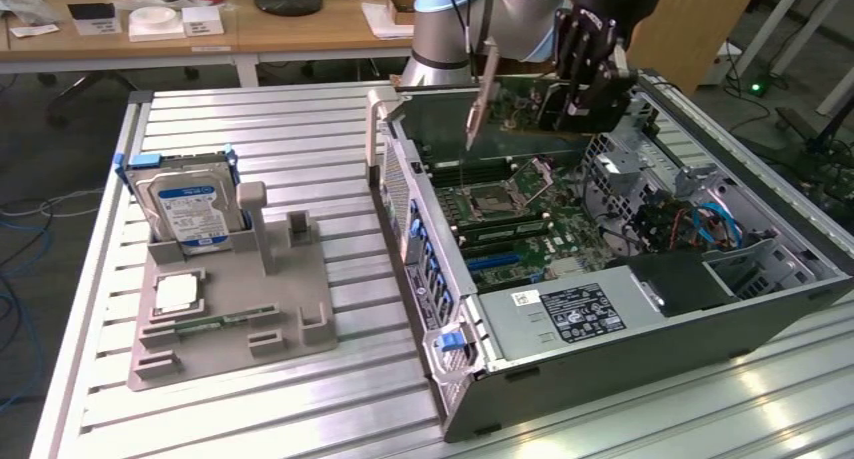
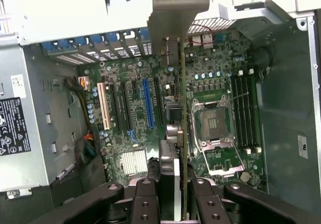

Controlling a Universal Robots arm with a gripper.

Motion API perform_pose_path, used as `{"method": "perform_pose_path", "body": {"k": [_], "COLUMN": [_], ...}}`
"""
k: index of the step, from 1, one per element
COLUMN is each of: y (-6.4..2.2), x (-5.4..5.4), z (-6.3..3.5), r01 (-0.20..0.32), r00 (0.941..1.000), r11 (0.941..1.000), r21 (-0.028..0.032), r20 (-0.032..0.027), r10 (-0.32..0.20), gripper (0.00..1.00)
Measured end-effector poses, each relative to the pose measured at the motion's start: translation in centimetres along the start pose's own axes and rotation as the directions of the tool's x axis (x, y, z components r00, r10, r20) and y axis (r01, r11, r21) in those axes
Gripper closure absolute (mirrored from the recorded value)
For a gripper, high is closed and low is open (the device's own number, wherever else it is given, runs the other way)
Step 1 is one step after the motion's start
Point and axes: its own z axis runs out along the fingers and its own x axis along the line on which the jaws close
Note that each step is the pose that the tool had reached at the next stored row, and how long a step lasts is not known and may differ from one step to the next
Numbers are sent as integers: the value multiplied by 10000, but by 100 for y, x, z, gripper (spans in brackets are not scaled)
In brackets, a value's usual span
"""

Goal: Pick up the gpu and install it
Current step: 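Insert the gpu into the slot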

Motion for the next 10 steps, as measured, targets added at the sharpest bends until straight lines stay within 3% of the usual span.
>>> {"method": "perform_pose_path", "body": {"k": [1, 2, 3, 6, 10], "y": [4, 17, 20, 19, 20], "x": [1, 2, 3, 3, 3], "z": [0, 0, 1, 5, 15], "r01": [1, 5, 6, 16, 102], "r00": [10000, 10000, 10000, 10000, 9999], "r11": [10000, 9998, 9996, 9993, 9993], "r21": [48, 185, 283, 364, 365], "r20": [4, 7, 8, 15, 19], "r10": [-1, -6, -6, -17, -102], "gripper": [72, 72, 72, 72, 72]}}
